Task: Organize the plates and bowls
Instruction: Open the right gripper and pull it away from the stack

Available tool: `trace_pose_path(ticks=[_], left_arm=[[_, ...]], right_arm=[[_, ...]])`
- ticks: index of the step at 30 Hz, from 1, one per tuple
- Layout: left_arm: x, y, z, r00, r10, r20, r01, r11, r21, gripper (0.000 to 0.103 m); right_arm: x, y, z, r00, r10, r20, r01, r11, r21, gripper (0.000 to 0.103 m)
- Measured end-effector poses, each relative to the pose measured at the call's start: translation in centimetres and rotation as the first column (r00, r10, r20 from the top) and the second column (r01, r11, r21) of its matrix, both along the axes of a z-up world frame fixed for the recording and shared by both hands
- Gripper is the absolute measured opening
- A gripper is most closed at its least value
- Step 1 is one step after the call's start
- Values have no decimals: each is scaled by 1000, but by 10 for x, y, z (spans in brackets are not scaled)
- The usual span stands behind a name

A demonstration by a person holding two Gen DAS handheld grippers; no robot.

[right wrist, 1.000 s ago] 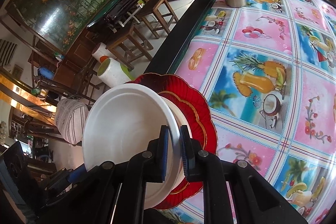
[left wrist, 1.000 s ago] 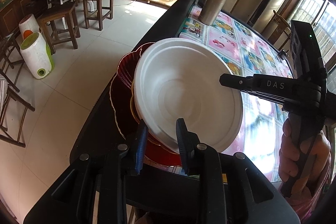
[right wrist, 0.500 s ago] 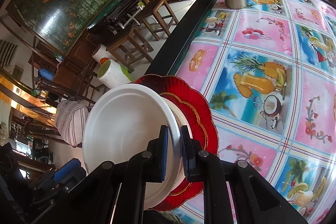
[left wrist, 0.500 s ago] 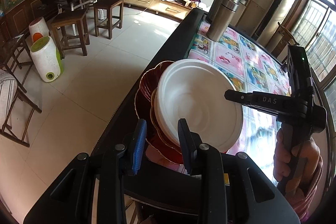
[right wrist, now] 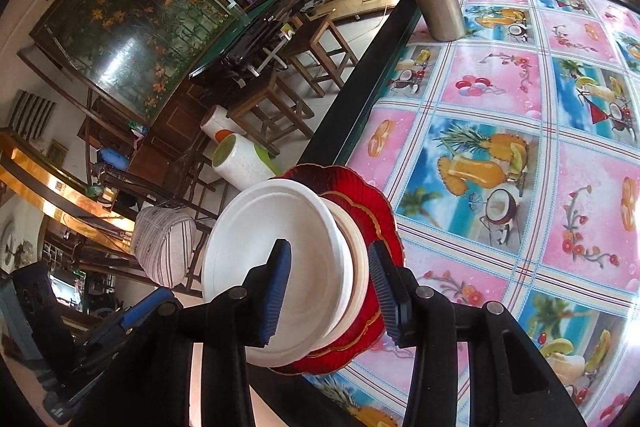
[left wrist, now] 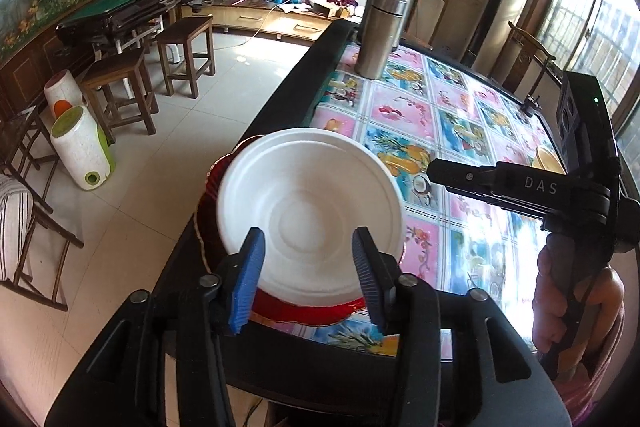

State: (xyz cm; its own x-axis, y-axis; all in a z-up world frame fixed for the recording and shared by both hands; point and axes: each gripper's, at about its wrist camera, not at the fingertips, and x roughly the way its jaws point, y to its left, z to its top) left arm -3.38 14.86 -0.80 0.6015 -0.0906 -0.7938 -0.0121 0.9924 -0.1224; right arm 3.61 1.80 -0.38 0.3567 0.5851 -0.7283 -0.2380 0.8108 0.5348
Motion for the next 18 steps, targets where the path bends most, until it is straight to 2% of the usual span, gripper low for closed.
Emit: trace_pose_path(ticks=[8,18], left_arm=[[0,-72,3,992,-128,6,126,985,118,50],[-1,-170,0,956,-292,-3,285,930,233,50]], right_arm=[[-12,-62,-11,997,-74,-15,74,997,8,46],[-30,-147,-30,981,-192,-32,192,981,5,46]])
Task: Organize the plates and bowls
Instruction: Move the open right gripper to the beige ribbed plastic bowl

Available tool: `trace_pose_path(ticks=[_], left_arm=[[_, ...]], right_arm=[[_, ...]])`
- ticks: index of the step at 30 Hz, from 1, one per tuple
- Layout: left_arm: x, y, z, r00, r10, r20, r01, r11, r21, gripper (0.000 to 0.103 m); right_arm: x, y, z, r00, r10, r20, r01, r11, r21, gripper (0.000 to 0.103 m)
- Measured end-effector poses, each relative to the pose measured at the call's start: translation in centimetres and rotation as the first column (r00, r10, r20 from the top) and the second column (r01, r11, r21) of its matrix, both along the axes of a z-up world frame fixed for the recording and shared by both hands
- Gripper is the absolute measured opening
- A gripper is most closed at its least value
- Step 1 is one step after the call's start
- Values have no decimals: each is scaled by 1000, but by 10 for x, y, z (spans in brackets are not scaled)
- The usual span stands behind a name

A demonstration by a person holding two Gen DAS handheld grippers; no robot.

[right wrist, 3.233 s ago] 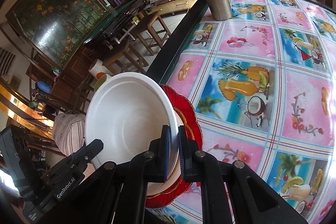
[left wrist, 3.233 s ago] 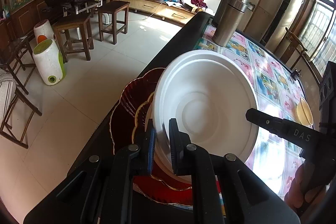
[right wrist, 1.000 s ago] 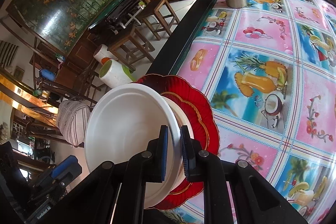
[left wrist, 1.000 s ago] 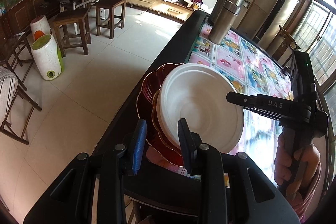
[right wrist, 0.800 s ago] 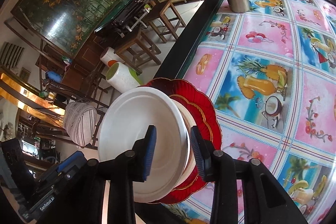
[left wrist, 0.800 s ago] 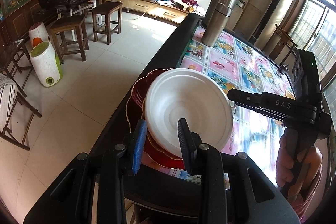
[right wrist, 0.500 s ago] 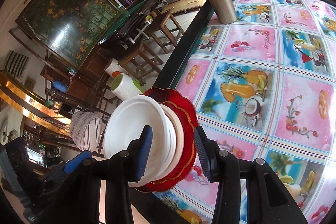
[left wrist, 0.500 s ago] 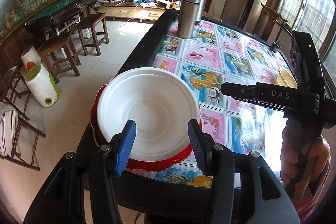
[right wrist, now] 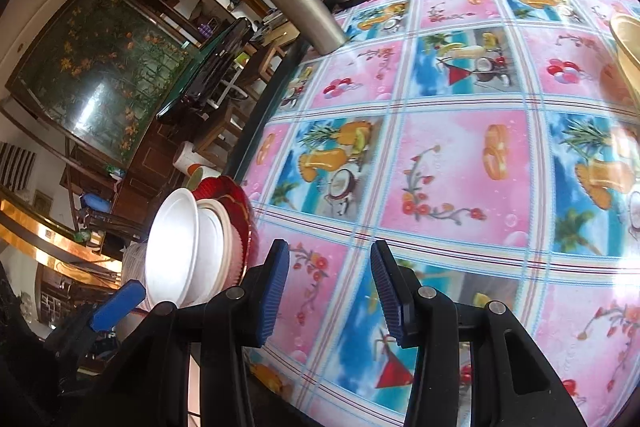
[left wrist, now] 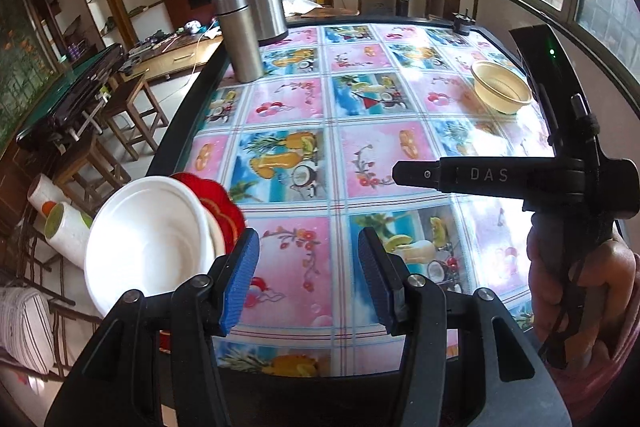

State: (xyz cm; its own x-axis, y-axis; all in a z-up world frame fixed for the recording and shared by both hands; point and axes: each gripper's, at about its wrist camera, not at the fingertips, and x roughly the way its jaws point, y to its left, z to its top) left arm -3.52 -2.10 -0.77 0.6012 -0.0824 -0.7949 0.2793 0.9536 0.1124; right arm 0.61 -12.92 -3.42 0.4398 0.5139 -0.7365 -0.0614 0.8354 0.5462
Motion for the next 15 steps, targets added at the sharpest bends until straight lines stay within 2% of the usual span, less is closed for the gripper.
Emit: trace_pose_path(ticks=[9,15], left_arm=[[12,-80,-14,992,-118,-38,120,991,50,50],[39,-126,-46,977,-168,-133,177,982,60,51]], right_arm=[[-16,-78,-9,994,-110,-9,110,994,-6,46],[-22,-135,-18,979,-200,-28,200,980,-16,46]])
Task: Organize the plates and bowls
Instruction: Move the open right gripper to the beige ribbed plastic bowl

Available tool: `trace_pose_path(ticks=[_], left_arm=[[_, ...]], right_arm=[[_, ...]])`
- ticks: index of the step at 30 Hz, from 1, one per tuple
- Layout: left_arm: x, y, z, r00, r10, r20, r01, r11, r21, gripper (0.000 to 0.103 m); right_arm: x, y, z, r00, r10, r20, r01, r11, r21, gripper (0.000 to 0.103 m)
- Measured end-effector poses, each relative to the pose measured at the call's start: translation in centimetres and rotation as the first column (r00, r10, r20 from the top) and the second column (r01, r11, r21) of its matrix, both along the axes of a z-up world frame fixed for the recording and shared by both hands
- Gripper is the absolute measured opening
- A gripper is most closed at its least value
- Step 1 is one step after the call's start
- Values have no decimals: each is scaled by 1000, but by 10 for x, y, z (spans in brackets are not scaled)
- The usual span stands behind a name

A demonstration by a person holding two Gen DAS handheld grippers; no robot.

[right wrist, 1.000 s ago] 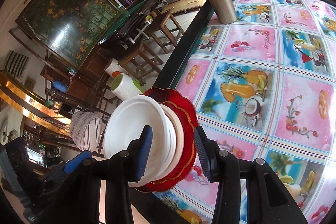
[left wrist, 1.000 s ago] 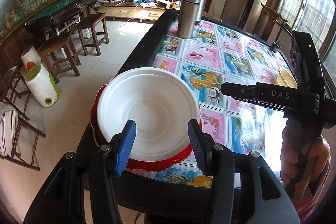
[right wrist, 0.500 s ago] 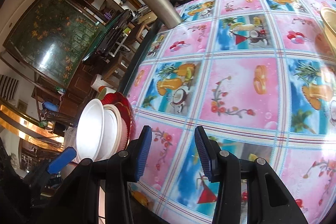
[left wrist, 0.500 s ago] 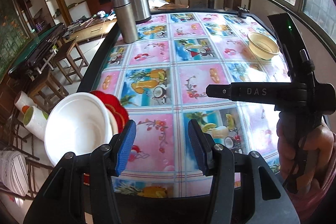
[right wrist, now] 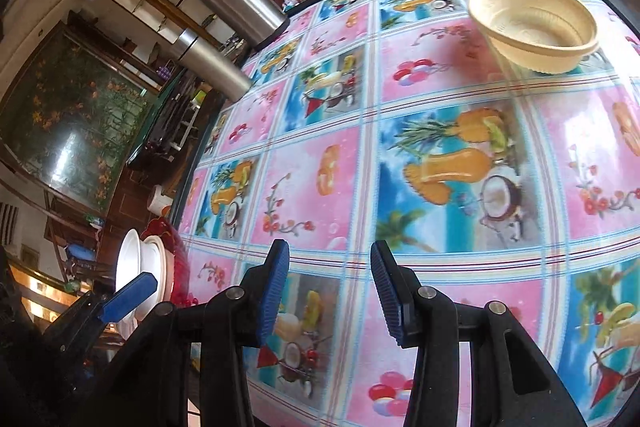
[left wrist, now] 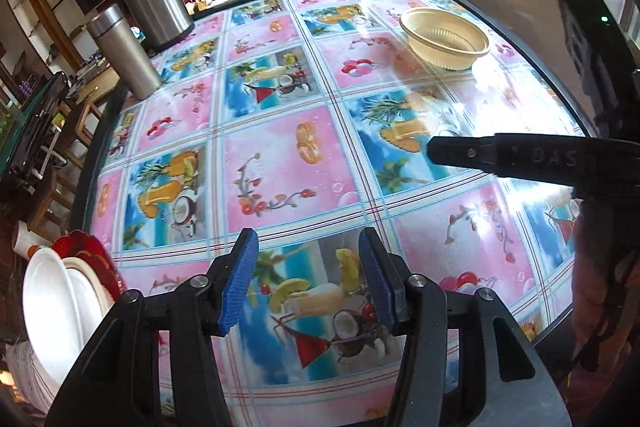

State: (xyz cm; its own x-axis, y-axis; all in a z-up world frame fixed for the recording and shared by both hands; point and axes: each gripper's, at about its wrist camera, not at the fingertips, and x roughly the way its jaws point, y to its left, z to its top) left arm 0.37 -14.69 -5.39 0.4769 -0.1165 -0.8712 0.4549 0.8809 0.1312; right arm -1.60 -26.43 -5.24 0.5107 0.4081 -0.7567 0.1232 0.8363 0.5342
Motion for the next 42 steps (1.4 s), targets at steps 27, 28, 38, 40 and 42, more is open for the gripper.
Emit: trace_pose_path(ticks=[27,28,38,40,42], left_arm=[[188,-156,-21,956,57,-286,-118,973,-199,51],[191,-162,-22,956,56,-289,-116,974,-193,51],[206,-172,-30,946,66,-318,-150,957,-248,51],[207,-165,-23,948,74,-310,-165,946,-281,51],[209,-162,-18,947,75,-313,-177,934,-310,51]], right_arm=[[36,-201,3,934,-357,16,357,930,-92,46],[40,-200,4,933,-359,24,359,929,-90,46],[50,-226,-22,891,-455,9,453,889,69,46],[51,-232,-27,886,-463,20,457,880,131,46],[51,-234,-28,881,-472,33,463,874,148,46]])
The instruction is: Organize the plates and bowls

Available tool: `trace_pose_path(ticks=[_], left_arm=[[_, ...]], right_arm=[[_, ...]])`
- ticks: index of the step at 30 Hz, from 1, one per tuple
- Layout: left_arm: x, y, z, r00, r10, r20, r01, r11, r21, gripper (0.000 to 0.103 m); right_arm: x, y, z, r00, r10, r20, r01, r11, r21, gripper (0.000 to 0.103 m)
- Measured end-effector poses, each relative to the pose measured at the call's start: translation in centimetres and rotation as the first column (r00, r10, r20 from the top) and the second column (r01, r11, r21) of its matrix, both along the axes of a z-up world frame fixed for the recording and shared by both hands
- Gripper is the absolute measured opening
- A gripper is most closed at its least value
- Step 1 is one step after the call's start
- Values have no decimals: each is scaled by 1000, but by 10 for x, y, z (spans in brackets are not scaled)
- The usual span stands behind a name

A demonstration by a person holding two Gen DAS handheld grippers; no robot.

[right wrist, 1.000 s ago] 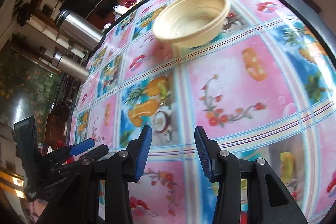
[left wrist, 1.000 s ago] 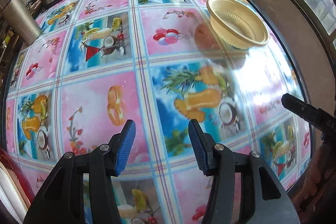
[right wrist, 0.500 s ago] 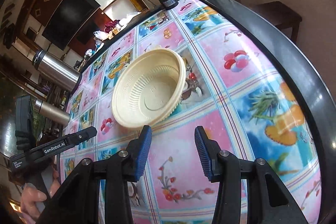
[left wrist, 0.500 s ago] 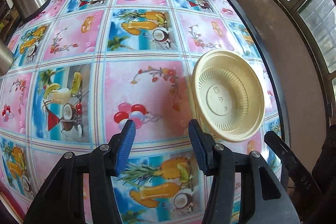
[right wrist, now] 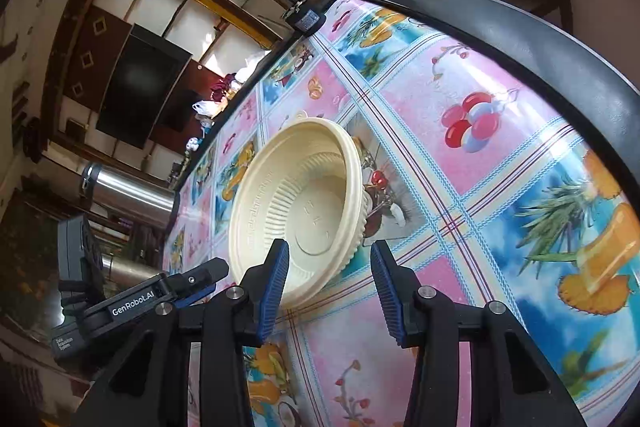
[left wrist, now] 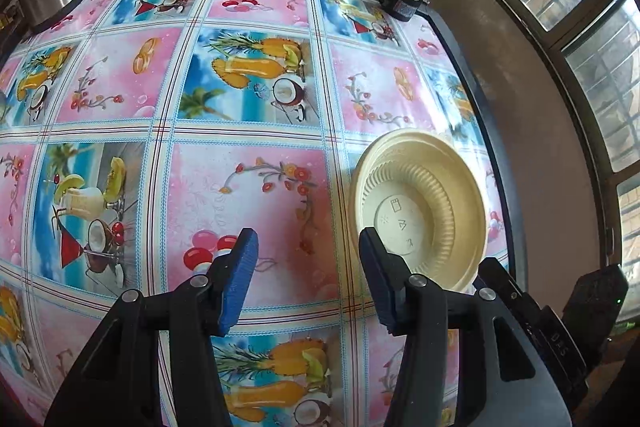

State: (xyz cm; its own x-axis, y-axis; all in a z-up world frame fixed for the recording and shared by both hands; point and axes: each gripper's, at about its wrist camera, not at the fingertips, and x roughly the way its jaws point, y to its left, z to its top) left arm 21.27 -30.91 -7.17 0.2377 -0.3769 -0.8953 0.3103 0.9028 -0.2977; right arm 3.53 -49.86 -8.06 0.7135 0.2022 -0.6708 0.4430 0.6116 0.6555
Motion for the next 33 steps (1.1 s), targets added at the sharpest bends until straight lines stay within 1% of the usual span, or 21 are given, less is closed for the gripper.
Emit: trace_pose_path(ticks=[2,5,8,11,15,21,26,28,29,30,31,32,33], left_arm=[[1,-4,2,1000,-4,-4,4,1000,-24,51],[0,-18,-4,1000,-27,-15,27,999,-31,51],[-2,-30,-11,999,-38,-22,37,999,-38,51],[0,-35,-15,999,-35,-36,32,997,-63,51],[1,-41,-12,998,-48,-28,46,997,-65,51],[-2,-45,-16,997,-75,-7,74,997,-36,51],[0,-38,-15,999,-51,16,52,997,-58,51],[1,-38,-17,999,-49,21,50,997,-58,50],[2,-39,-19,999,-52,14,53,997,-58,49],[2,-41,-22,998,-56,4,57,997,-57,44],[2,-42,-25,998,-62,-2,62,997,-54,36],[2,-44,-27,998,-67,-2,67,997,-46,33],[1,-45,-28,998,-69,4,69,997,-38,28]], right_arm=[[-1,-2,0,1000,-19,18,19,1000,6,46],[0,-4,1,999,-37,38,36,999,16,46],[2,-7,1,997,-58,45,57,998,18,46],[4,-10,-2,996,-72,50,71,997,28,46],[11,-11,-3,996,-76,37,75,997,34,46],[20,-8,-5,998,-68,7,68,997,39,44],[15,-13,-6,996,-92,13,92,995,44,43],[12,-13,-4,995,-94,20,92,995,49,35],[12,-13,-4,995,-93,22,92,995,46,33],[13,-12,-4,996,-91,19,90,995,41,32],[14,-12,-4,996,-89,16,88,995,37,29],[15,-12,-5,996,-90,12,90,995,37,26],[15,-12,-6,996,-94,6,94,995,36,19]])
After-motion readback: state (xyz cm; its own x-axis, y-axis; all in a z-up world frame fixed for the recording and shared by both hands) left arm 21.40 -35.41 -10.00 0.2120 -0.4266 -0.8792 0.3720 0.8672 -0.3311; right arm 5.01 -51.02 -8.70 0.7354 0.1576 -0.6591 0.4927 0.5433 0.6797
